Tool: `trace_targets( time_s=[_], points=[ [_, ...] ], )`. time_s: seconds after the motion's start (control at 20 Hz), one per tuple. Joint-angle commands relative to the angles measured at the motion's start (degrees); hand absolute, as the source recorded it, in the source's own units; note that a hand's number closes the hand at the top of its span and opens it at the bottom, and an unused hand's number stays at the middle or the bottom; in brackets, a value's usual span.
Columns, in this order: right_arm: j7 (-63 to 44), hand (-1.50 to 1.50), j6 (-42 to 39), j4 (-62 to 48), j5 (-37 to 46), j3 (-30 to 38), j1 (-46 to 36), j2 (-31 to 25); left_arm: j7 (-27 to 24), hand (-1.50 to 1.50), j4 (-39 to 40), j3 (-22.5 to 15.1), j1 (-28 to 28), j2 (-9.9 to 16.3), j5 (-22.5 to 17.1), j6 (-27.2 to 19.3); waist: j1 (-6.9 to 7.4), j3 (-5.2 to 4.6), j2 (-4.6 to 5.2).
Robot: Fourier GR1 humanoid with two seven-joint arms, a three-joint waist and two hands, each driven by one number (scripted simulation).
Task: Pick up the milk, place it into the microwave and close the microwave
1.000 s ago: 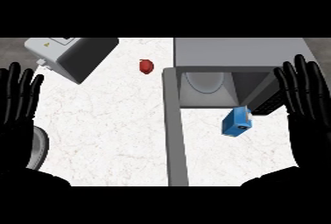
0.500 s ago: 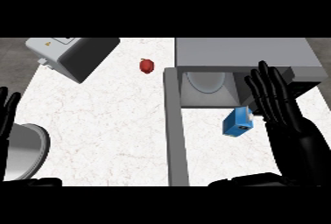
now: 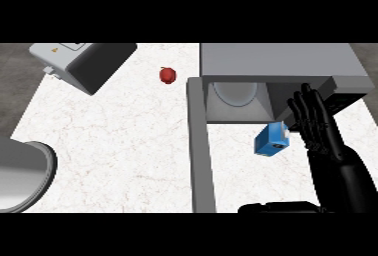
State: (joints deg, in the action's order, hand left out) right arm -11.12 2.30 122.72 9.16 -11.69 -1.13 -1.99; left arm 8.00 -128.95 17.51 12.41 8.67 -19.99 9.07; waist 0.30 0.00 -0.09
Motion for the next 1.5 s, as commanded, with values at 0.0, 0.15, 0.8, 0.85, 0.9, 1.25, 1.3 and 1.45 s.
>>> trace_targets(
  time_s=[0.0, 0.15, 0.8, 0.85, 0.9, 1.25, 1.3, 1.45],
  points=[
    [1.3, -1.5, 0.7, -3.3, 1.0, 0.7, 0.7, 0.6, 0.0, -1.5, -3.2, 3.2, 5.5, -0.5, -3.8, 4.1, 0.13, 0.0, 0.01],
    [7.7, -1.5, -2.7, -6.3, -3.5, 3.9, 3.3, -1.2, -4.6, -1.5, 1.2, 4.2, 5.9, -2.3, -3.5, 7.1, -0.05, 0.0, 0.05],
    [20.1, -1.5, 0.0, -25.8, -1.7, 10.7, 2.5, -0.7, -4.2, -1.5, -0.8, 13.5, 11.2, -2.4, -10.7, 14.1, 0.31, 0.0, 0.07],
    [21.8, -1.5, -2.2, -24.4, -4.5, 12.3, 5.0, -2.2, -5.5, -1.5, -3.0, 9.8, 13.6, -6.6, -6.4, 15.7, 0.1, 0.01, 0.04],
    [19.9, -1.5, -0.2, -25.1, -2.9, 11.8, 3.9, -0.9, -2.1, -1.5, -3.5, 11.5, 11.5, -4.0, -10.3, 14.4, 0.04, 0.01, 0.05],
    [31.9, -1.5, -1.4, -41.1, -3.9, 17.2, 0.8, -3.3, 1.4, -1.5, -6.7, 14.4, 10.7, -3.8, -12.3, 13.0, 0.23, 0.03, 0.09],
    [27.0, -1.5, -1.4, -37.4, -4.4, 16.7, 0.0, -3.2, 4.1, -1.5, -6.7, 13.5, 7.7, -3.6, -11.5, 10.9, -0.06, 0.02, 0.07],
    [35.1, -1.5, -2.6, -45.1, -4.6, 17.4, 0.5, -3.0, 1.9, -1.5, -7.1, 13.5, 11.6, -6.2, -10.8, 15.3, 0.11, 0.02, 0.06]
  ],
)
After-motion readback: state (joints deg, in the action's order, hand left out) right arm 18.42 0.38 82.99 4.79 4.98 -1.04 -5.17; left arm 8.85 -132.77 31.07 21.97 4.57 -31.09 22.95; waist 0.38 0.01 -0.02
